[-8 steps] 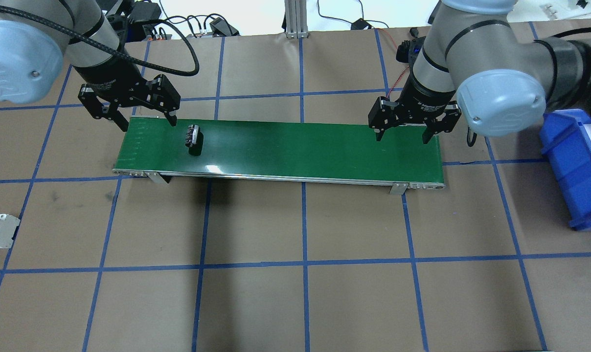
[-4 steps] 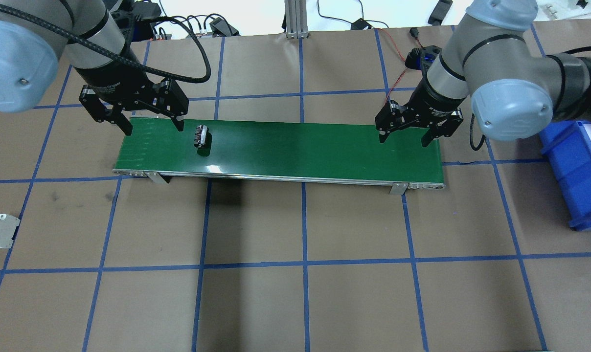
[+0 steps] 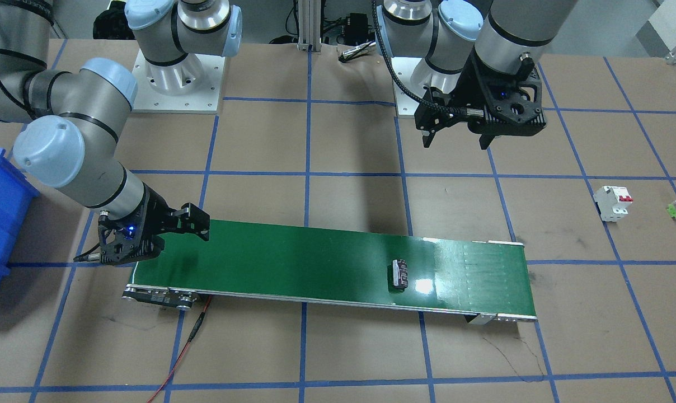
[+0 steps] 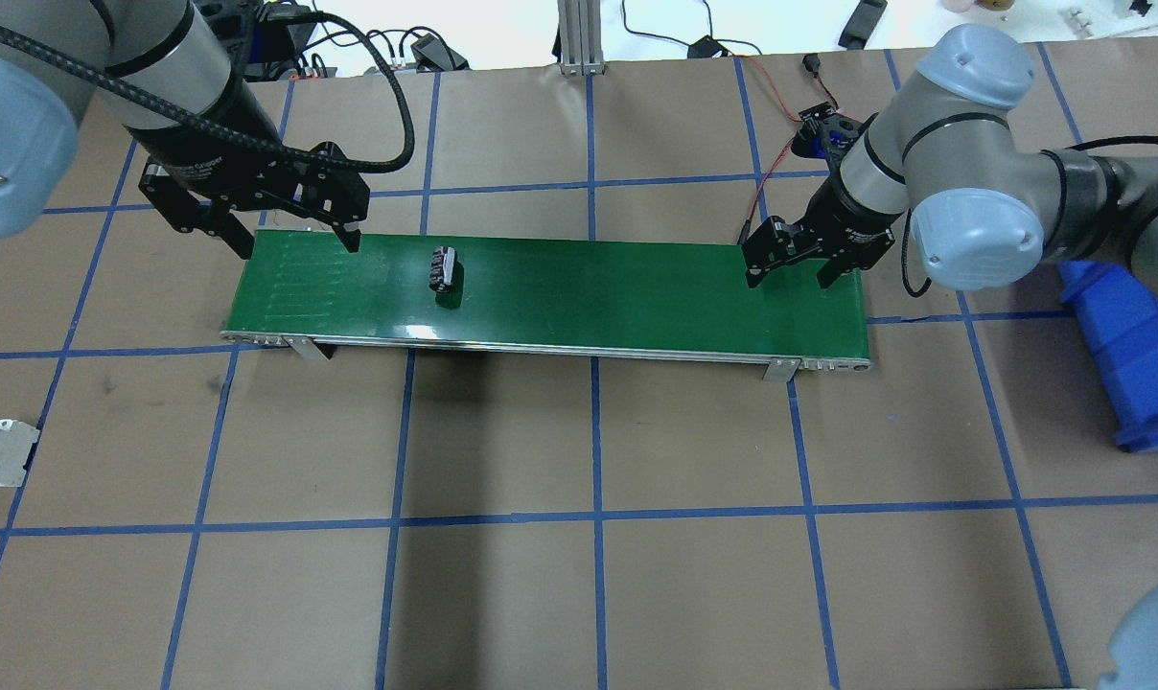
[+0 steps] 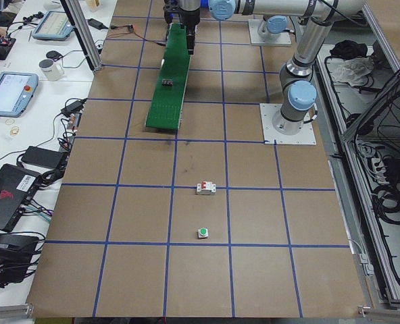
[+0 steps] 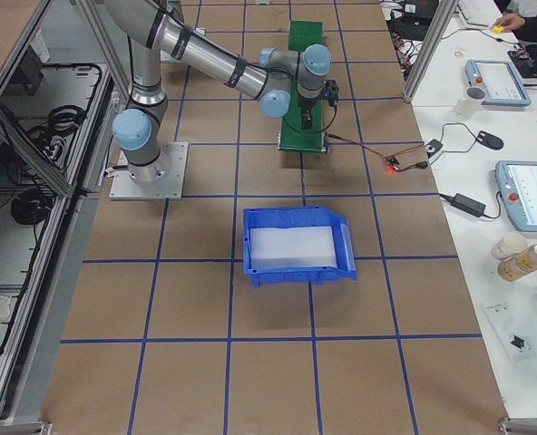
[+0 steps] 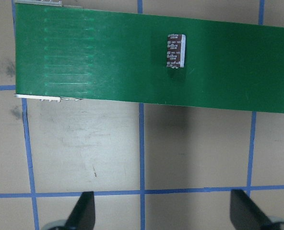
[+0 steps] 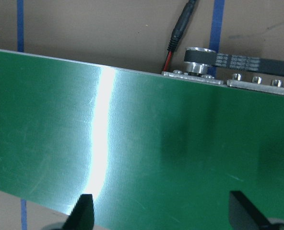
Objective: Move capacitor from left to right
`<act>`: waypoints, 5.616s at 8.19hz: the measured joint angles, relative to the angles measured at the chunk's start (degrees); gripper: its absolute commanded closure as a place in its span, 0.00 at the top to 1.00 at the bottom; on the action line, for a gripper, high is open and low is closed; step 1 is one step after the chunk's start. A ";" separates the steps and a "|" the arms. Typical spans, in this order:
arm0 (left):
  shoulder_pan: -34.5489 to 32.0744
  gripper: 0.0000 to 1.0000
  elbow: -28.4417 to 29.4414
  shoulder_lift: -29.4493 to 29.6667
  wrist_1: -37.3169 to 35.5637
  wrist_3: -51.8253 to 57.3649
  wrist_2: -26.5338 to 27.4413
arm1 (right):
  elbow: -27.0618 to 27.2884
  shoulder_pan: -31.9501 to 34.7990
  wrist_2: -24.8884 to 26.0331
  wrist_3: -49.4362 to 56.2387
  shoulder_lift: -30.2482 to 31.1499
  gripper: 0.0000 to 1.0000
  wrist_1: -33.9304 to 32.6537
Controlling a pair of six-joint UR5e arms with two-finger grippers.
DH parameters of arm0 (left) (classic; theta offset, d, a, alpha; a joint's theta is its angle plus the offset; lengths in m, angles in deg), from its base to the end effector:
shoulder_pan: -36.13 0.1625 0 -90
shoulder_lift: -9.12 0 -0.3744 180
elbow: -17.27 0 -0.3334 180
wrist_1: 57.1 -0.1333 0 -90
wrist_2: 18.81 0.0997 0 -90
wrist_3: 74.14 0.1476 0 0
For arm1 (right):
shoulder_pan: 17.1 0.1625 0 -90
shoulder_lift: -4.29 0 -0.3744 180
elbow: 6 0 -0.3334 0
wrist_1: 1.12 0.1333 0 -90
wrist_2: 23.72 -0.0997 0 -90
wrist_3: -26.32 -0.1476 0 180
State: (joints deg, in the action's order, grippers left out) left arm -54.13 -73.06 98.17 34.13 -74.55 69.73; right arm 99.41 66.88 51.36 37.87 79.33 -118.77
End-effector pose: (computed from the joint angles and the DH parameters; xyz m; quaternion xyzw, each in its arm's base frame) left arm -0.1390 -0.4247 0.3919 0.0014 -0.9999 -0.0054 0.0127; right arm 0.1203 -0.4925 0.2085 -0.0447 0.9903 0.0034 0.1319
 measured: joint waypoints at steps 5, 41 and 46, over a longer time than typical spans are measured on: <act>0.00 1.00 -0.05 0.19 -0.42 0.22 0.22 | -0.44 -0.04 0.44 -0.07 -1.05 1.00 -1.03; 0.00 1.00 -0.71 0.43 -0.44 0.14 -0.29 | -0.22 4.52 7.91 -9.82 -3.28 0.09 -5.09; 0.00 1.00 -0.73 0.35 -0.44 0.19 -0.27 | -3.94 1.74 14.67 -4.89 -0.96 0.00 0.22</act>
State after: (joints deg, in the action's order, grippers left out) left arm -54.13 -73.78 98.51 33.69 -74.36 69.46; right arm 95.47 68.62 66.04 32.98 78.37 -118.55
